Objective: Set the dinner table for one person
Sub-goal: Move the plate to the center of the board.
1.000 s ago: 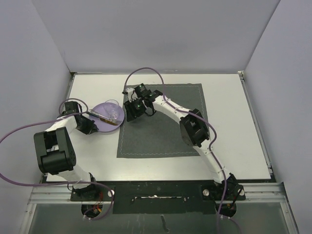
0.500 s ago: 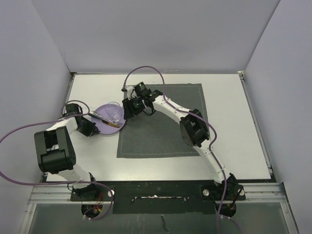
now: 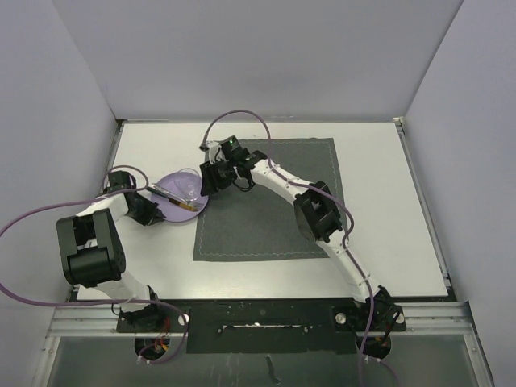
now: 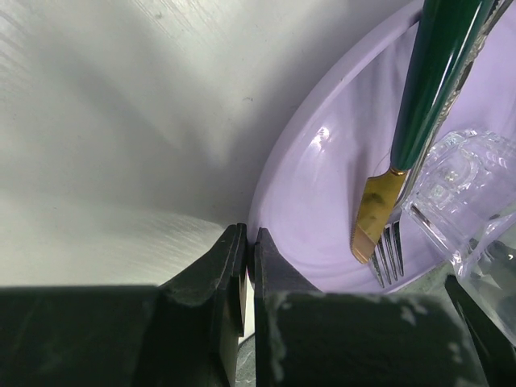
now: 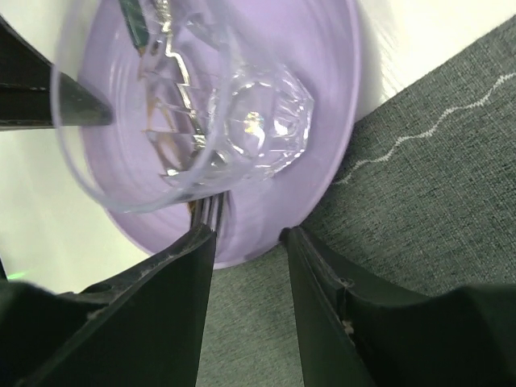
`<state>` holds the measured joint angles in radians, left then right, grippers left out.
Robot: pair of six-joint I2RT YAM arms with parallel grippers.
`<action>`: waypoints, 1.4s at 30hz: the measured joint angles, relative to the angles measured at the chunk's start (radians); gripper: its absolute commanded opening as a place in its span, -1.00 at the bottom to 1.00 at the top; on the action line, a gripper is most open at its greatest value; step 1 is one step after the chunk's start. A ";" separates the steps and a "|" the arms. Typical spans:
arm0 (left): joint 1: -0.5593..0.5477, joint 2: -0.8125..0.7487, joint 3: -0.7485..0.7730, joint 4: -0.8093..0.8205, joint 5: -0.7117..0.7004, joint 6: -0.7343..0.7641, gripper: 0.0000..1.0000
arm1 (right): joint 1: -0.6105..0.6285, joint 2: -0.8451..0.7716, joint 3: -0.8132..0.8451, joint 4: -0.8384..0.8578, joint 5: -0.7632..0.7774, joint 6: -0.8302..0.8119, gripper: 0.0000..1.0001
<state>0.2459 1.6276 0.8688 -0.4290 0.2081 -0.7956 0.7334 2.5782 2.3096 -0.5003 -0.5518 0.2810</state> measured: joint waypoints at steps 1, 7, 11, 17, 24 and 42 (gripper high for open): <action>0.000 0.000 0.000 0.000 0.000 0.001 -1.00 | 0.000 0.011 0.000 0.000 0.000 0.000 -0.15; 0.004 0.000 0.000 0.000 0.004 0.008 -1.00 | -0.005 0.042 0.000 0.005 -0.003 0.009 -0.14; 0.004 0.002 0.000 0.000 0.008 0.011 -1.00 | 0.001 0.050 0.000 0.005 -0.003 0.009 -0.15; 0.004 0.002 0.000 0.003 0.013 0.015 -1.00 | 0.002 0.053 0.002 0.005 -0.007 0.014 -0.90; 0.004 0.003 0.000 -0.007 0.049 0.014 -1.00 | -0.008 0.069 0.048 -0.008 0.034 0.072 -1.00; -0.011 0.003 0.044 -0.071 0.053 0.039 -1.00 | 0.010 0.063 0.058 -0.074 0.105 0.037 -1.00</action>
<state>0.2348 1.6310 0.9127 -0.4999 0.2611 -0.7567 0.7433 2.6408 2.3680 -0.5747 -0.4465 0.3183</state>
